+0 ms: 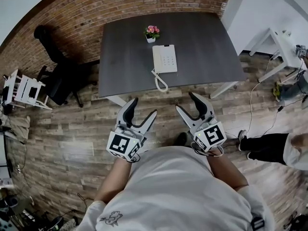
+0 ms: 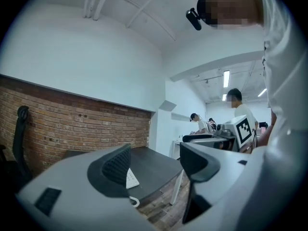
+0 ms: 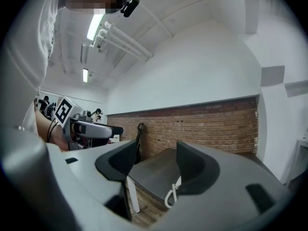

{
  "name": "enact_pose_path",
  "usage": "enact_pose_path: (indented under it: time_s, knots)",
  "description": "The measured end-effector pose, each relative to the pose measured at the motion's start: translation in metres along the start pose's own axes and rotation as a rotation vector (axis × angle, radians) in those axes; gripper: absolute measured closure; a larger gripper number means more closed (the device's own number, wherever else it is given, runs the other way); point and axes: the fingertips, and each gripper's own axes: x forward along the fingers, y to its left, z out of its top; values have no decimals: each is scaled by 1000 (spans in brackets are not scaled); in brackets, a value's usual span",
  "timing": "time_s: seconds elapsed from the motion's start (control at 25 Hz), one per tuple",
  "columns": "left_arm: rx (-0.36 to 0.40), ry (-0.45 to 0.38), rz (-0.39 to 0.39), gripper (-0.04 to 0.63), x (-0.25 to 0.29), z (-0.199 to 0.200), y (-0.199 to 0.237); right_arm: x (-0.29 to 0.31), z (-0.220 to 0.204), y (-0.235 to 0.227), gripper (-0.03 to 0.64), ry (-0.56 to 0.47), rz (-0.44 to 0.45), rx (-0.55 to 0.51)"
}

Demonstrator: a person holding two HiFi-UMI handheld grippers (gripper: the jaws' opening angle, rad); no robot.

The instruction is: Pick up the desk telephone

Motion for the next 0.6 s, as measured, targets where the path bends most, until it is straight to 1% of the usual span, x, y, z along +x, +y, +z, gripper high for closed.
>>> enact_pose_path:
  time_s: [0.16,0.28,0.44,0.6]
  knots:
    - [5,5,18,259,40,1,-16,-9,0,-43,353,-7,23,1]
    - [-10,14,22,259,69,-2,-28,-19,-1,-73,353,-7,29,13]
    - [-28,35,5,259,102,-11,-47,-29,-8,-105,353,-2,25,27]
    - [-20,61,-20,259,125,-15,-59,-37,-17,-126,353,3,15,55]
